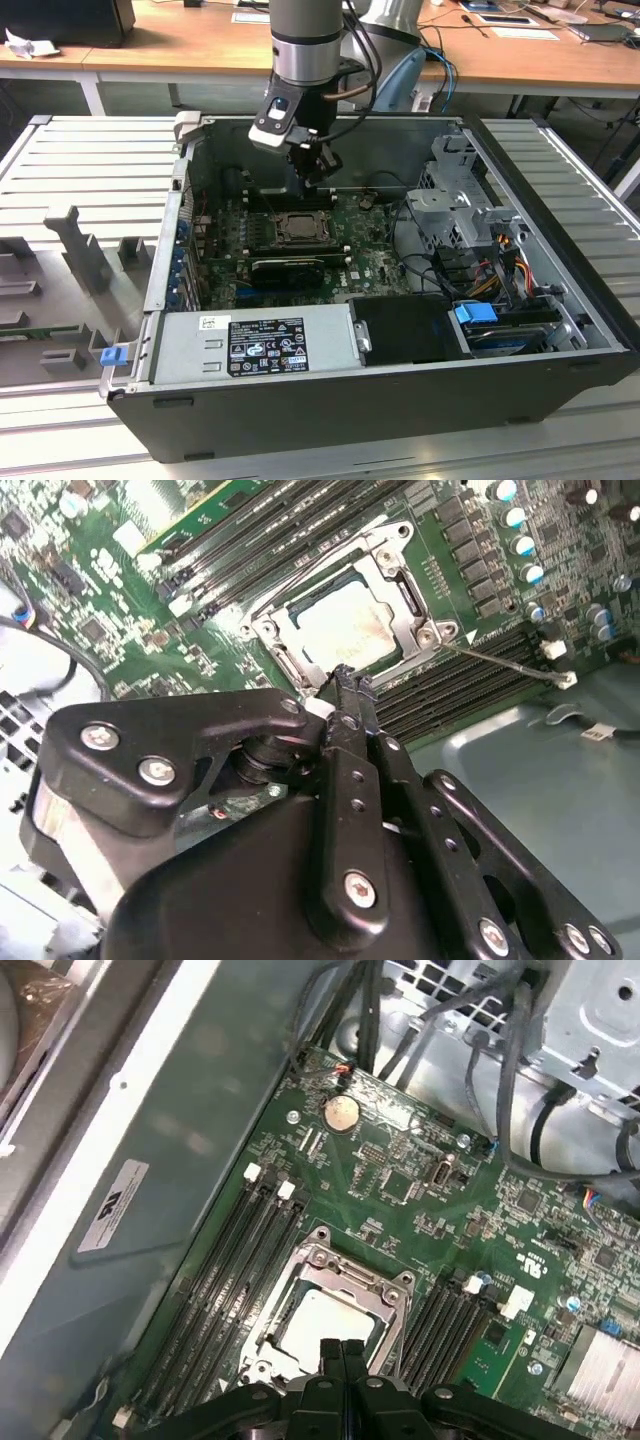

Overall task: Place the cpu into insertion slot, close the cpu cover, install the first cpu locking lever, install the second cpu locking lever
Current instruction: 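Install the first cpu locking lever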

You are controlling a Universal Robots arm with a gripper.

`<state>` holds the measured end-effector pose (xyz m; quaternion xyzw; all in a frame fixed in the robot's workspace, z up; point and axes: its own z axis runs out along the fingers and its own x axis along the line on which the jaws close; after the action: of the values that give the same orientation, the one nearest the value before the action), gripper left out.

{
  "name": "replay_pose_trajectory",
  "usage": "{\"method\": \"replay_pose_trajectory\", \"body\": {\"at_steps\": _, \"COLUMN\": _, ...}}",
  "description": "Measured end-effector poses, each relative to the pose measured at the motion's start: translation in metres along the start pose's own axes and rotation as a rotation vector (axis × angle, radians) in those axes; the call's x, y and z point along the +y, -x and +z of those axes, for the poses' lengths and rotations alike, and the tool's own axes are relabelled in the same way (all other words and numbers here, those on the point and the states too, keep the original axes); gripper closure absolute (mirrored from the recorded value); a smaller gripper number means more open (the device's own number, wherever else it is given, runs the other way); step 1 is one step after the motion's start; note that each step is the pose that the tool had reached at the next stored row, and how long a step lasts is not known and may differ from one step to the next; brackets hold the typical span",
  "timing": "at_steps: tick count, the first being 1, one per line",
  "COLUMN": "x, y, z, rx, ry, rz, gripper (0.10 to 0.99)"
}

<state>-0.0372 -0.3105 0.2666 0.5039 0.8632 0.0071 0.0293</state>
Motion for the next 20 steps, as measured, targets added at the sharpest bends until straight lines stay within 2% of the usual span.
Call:
{"method": "replay_pose_trajectory", "body": {"at_steps": 2, "x": -0.0007, "y": 0.0006, "z": 0.0000, "rx": 0.0023, "ry": 0.002, "rz": -0.056, "gripper": 0.980}}
{"method": "replay_pose_trajectory", "body": {"at_steps": 5, "x": -0.0017, "y": 0.0019, "z": 0.0001, "rx": 0.0031, "ry": 0.003, "rz": -0.074, "gripper": 0.980}}
{"method": "replay_pose_trajectory", "body": {"at_steps": 12, "x": -0.0017, "y": 0.0019, "z": 0.0000, "rx": 0.0069, "ry": 0.007, "rz": -0.165, "gripper": 0.980}}
{"method": "replay_pose_trajectory", "body": {"at_steps": 20, "x": -0.0017, "y": 0.0019, "z": 0.0000, "rx": 0.0091, "ry": 0.009, "rz": -0.217, "gripper": 0.980}}
